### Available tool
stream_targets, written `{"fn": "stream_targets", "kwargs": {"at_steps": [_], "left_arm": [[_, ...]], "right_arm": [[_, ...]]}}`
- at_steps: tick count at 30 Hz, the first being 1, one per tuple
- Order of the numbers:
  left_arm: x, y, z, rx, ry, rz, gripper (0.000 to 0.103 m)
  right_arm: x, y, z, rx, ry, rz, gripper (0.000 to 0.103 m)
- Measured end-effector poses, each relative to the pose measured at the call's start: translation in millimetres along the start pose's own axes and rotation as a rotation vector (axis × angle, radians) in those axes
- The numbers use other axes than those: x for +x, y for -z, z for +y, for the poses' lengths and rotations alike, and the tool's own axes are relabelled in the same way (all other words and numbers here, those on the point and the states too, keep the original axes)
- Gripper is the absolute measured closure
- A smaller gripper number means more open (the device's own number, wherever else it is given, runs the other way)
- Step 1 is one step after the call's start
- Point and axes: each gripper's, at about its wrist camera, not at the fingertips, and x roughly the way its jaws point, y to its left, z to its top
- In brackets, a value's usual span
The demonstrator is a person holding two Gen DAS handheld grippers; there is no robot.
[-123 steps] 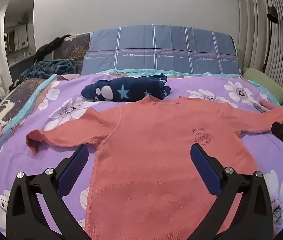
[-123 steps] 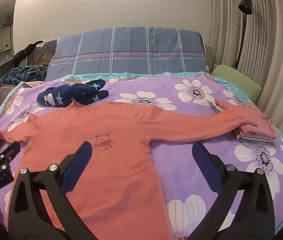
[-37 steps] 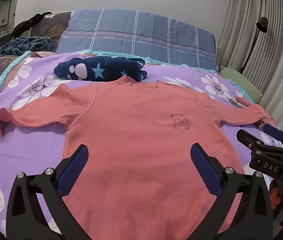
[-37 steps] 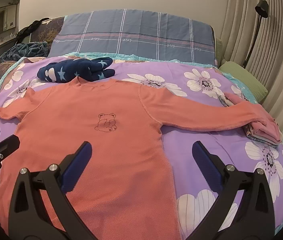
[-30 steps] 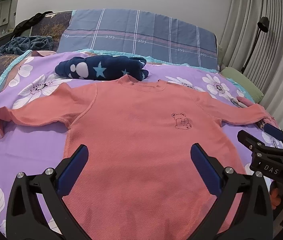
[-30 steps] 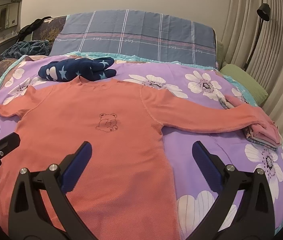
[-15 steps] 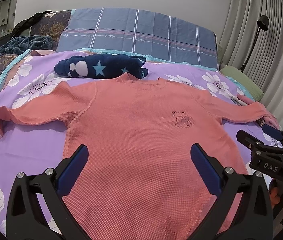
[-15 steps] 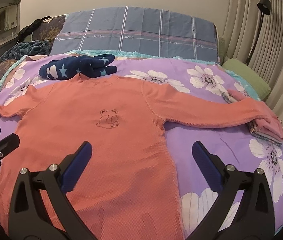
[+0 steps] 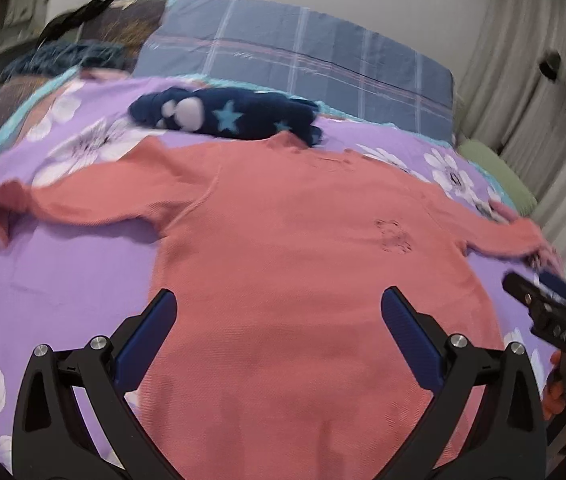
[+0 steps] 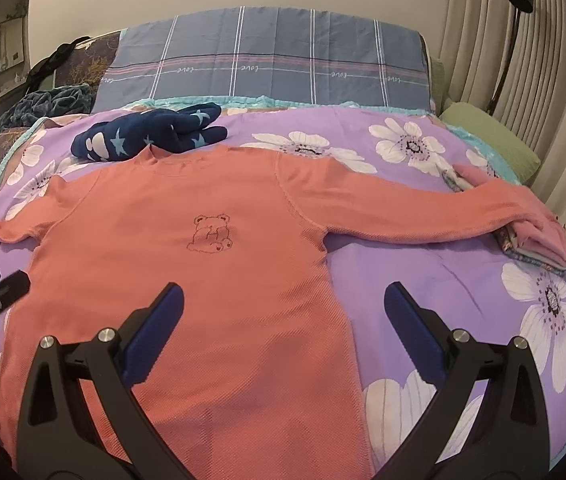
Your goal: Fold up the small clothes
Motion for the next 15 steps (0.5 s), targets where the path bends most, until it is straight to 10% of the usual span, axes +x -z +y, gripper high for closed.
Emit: {"fn": "stream_targets", "kwargs": {"at_steps": [9,15], "left_arm": [[-4,-21,175,-0.511,-0.193,-0.034,0.001],[18,-41,263,-0.778,-0.073,-0.053,0.001]], "right_arm": [[13,7,-4,-0.016,0.018,0.028,0.002],[29,12,5,-0.052,0.031,0.073,0.002]]}}
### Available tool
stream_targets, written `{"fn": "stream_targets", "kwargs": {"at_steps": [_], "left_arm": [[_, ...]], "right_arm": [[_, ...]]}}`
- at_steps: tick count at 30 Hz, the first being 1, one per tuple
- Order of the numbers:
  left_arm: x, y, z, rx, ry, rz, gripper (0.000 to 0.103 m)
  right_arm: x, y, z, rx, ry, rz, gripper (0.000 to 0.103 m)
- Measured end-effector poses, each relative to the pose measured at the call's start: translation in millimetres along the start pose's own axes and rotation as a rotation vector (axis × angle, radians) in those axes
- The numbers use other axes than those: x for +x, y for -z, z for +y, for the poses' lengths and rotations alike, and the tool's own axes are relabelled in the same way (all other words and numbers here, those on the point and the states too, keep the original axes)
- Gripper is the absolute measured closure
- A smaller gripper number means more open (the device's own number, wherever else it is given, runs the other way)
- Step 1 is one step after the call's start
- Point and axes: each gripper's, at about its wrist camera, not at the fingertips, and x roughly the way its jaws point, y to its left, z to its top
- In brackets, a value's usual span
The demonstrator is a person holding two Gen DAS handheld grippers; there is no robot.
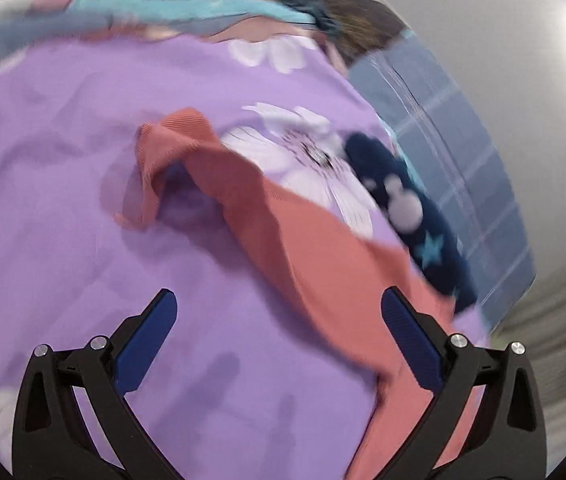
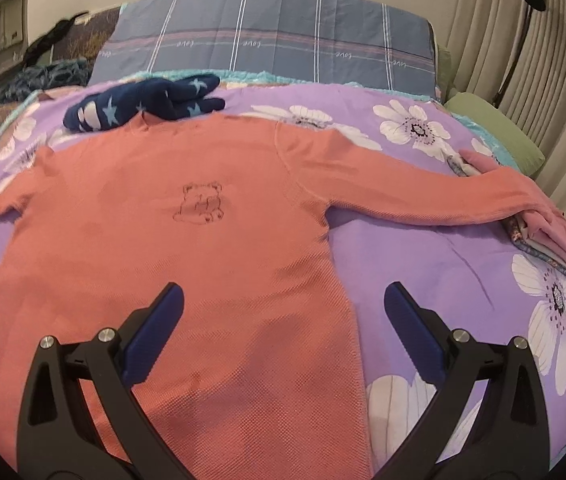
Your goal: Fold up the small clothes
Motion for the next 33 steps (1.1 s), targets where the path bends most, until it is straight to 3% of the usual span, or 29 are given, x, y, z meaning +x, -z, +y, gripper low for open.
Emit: {"fn": "stream_targets", "kwargs": {"at_steps": [2,5,7,10,13,15,18,21,25,26,27,28,31,33], "left_arm": [[13,-19,12,-0.098,0.019,0.007,0.003],[29,-38,19,-0.163,-0.031,0.006,0.019],[37,-44,23,-0.189,-0.078,0.010,0.040],[39,-55,28,-0.214,-0.076,0.000,0.071],[29,-64,11,-0.152,-0.078,-0.053,0.089],[19,-66,-18,-0.041,-0.086,-0.092,0.090],[0,-50,-92,0.233,-0.061,-0.149,0.089],[-6,2,-177,0.534,0.035,-0.153,0.089],[15,121,-265,0.908,0.198,0.003,0.084],[23,151,-277,0.984,0.217,0.046,0.077],[30,178,-285,1.046,0.219,0.083,0.057],[33,198,-288,1.086,0.219,0.103,0.045],[36,231,-284,1.176,0.228,0.107,0.045],[32,228,-270,1.189,0.175,0.066,0.044]], "right_arm": [[3,1,3,-0.021,0.009,0.005,0.002],[7,2,3,-0.039,0.032,0.010,0.002],[9,2,1,-0.035,0.038,0.015,0.002],[13,3,-4,-0.026,0.044,0.022,0.002],[18,4,-7,-0.023,0.045,0.033,0.002],[20,5,-8,-0.021,0.043,0.036,0.002],[22,3,-11,-0.013,0.033,0.030,0.002],[22,2,-14,-0.004,0.024,0.025,0.002],[25,5,-26,0.022,0.036,0.043,0.002],[26,6,-31,0.031,0.044,0.048,0.002],[26,6,-34,0.037,0.050,0.051,0.002],[25,7,-39,0.044,0.060,0.055,0.002],[23,7,-51,0.044,0.088,0.047,0.002],[23,7,-57,0.041,0.102,0.040,0.002]]}}
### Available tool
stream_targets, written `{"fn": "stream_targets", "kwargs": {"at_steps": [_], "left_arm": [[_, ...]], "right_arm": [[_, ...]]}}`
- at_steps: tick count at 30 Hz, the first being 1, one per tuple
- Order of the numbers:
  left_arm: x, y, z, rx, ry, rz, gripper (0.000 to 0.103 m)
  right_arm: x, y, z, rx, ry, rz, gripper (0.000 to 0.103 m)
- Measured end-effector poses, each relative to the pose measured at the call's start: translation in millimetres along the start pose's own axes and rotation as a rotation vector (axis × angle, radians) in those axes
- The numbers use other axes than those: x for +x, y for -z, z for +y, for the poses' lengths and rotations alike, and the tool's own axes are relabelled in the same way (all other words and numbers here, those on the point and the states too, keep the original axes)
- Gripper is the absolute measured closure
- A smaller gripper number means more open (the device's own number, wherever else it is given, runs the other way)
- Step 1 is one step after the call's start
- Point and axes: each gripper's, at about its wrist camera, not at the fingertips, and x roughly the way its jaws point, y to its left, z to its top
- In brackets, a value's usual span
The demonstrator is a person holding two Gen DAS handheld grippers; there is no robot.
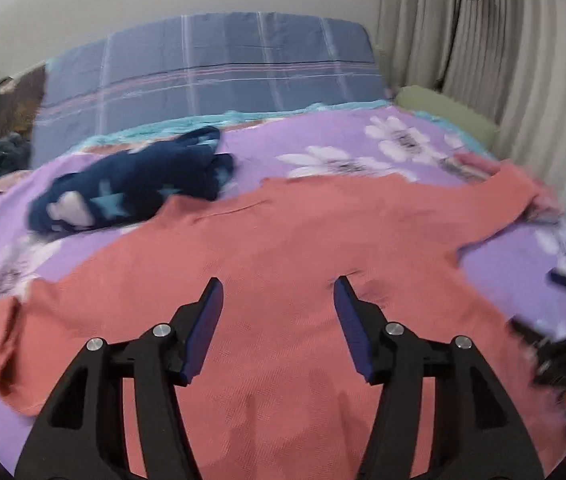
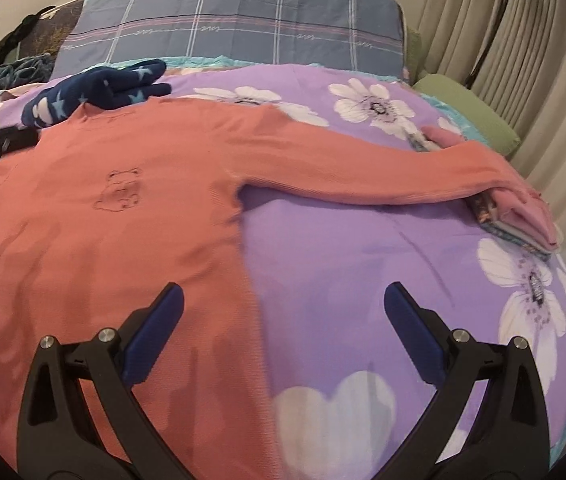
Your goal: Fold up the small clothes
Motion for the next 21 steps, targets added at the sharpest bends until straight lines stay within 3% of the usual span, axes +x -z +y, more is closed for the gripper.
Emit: {"fn": "stream_targets", "kwargs": {"at_steps": [3,7,9,12,14,16,17,20,21], "left_arm": [[-16,13,50,-0.079,-0.179,0.003,0.041],[-34,24,145,-0.259,-0.368,0.028,0.038],[-38,31,193,-0.366,-0.427,0.060,0.038],[-36,45,266,-0.602,-0.369,0.121,0.038],[-28,64,311,-0.860,-0.216,0.162,0.038],[-19,82,336,-1.069,-0.132,0.151,0.037],[-14,88,346,-1.134,-0.121,0.145,0.037],[-2,93,356,-1.188,-0.150,0.120,0.038],[0,91,355,-1.182,-0.158,0.108,0.044]], "right_arm": [[4,-1,-5,0.010,0.005,0.005,0.002],[10,-3,3,0.015,-0.027,0.016,0.002],[9,-5,13,-0.005,-0.048,0.008,0.002],[3,-8,23,-0.035,-0.055,-0.015,0.002],[0,-9,27,-0.049,-0.049,-0.023,0.002],[0,-9,28,-0.060,-0.034,-0.025,0.002],[1,-9,28,-0.061,-0.029,-0.024,0.002],[3,-8,27,-0.059,-0.024,-0.012,0.002],[3,-8,28,-0.061,-0.023,-0.013,0.002]]}}
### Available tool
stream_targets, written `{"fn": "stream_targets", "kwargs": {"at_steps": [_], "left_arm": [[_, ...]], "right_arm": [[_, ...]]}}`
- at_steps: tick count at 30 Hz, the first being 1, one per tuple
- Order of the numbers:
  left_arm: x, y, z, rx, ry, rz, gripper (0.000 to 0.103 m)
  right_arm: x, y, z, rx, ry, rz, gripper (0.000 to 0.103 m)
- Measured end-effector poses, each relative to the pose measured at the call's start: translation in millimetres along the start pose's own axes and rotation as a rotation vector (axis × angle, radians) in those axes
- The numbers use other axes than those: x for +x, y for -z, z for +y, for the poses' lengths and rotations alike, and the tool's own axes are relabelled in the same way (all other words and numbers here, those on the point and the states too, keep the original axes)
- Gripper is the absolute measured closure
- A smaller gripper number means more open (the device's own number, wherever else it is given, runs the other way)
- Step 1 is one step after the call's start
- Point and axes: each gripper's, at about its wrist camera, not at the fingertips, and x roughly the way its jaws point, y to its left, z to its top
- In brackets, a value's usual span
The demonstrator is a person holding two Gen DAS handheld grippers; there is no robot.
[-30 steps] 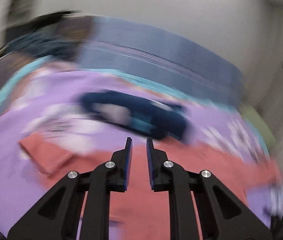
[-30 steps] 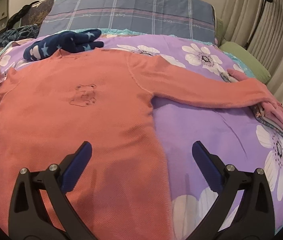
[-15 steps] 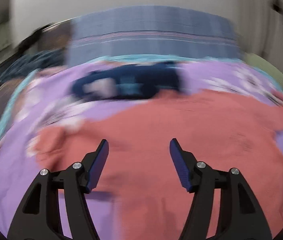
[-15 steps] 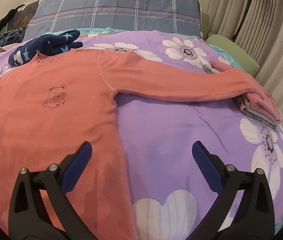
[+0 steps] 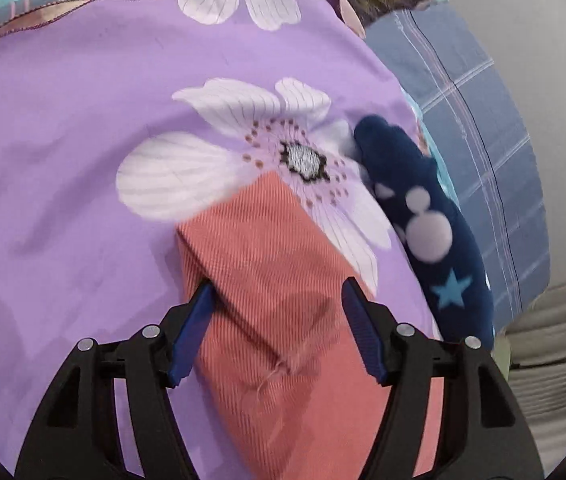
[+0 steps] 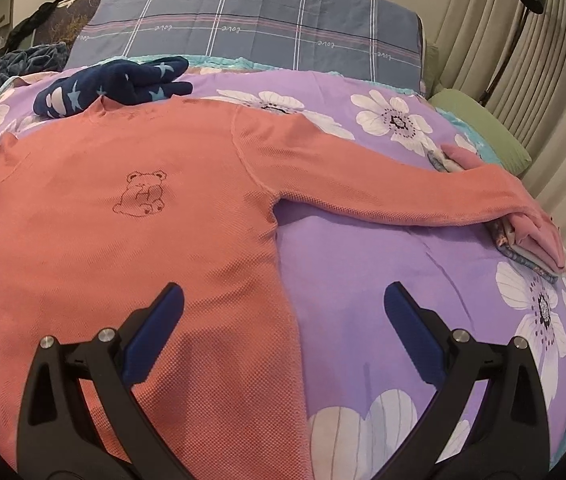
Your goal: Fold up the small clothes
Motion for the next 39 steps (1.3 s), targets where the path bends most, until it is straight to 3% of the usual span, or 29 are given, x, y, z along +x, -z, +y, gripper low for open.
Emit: {"fn": "stream_targets", "kwargs": {"at_steps": [1,2,3,6,9,12,16,18,19,21,24,26,30,34,37,39], "left_arm": [[2,-1,-6,0.024,0.003,-0.018,0.054],[3,-2,-12,0.054,0.008,-0.022,0.081],[4,-2,-20,0.078,0.017,-0.018,0.100],[-4,-2,-44,0.155,0.021,-0.062,0.100],[-20,16,-100,0.320,0.073,-0.086,0.100],[-35,54,-170,0.558,0.131,-0.083,0.100],[-49,137,-254,0.896,0.249,-0.022,0.100],[-47,179,-276,1.031,0.289,0.022,0.096],[-43,202,-286,1.105,0.293,0.042,0.074],[-36,236,-294,1.199,0.263,0.048,0.041],[-29,265,-289,1.292,0.226,0.043,0.040],[-26,264,-273,1.288,0.202,0.042,0.039],[-27,253,-235,1.298,0.090,-0.018,0.034],[-20,231,-182,1.270,-0.088,-0.040,0.029],[-10,208,-142,1.205,-0.213,-0.048,0.028],[-4,192,-123,1.147,-0.255,-0.049,0.027]], "right_arm": [[-1,0,0,-0.003,0.003,-0.002,0.002],[-1,0,1,-0.008,0.008,-0.005,0.002],[-1,0,1,-0.010,0.010,-0.007,0.002],[0,0,-2,-0.007,0.010,-0.009,0.002],[2,-1,-4,0.000,0.010,-0.012,0.002],[6,-4,-9,0.019,0.001,-0.009,0.002],[7,-7,-15,0.036,-0.007,-0.017,0.002],[9,-11,-18,0.042,-0.037,-0.022,0.002],[12,-16,-21,0.052,-0.084,-0.024,0.002],[19,-25,-23,0.065,-0.145,-0.013,0.008],[30,-41,-23,0.067,-0.279,-0.007,0.041],[43,-52,-18,0.058,-0.376,0.012,0.073],[72,-76,0,0.093,-0.521,0.101,0.075],[91,-103,38,0.066,-0.668,0.155,0.073],[105,-121,68,0.031,-0.697,0.183,0.057],[117,-128,87,0.016,-0.693,0.212,0.055]]}}
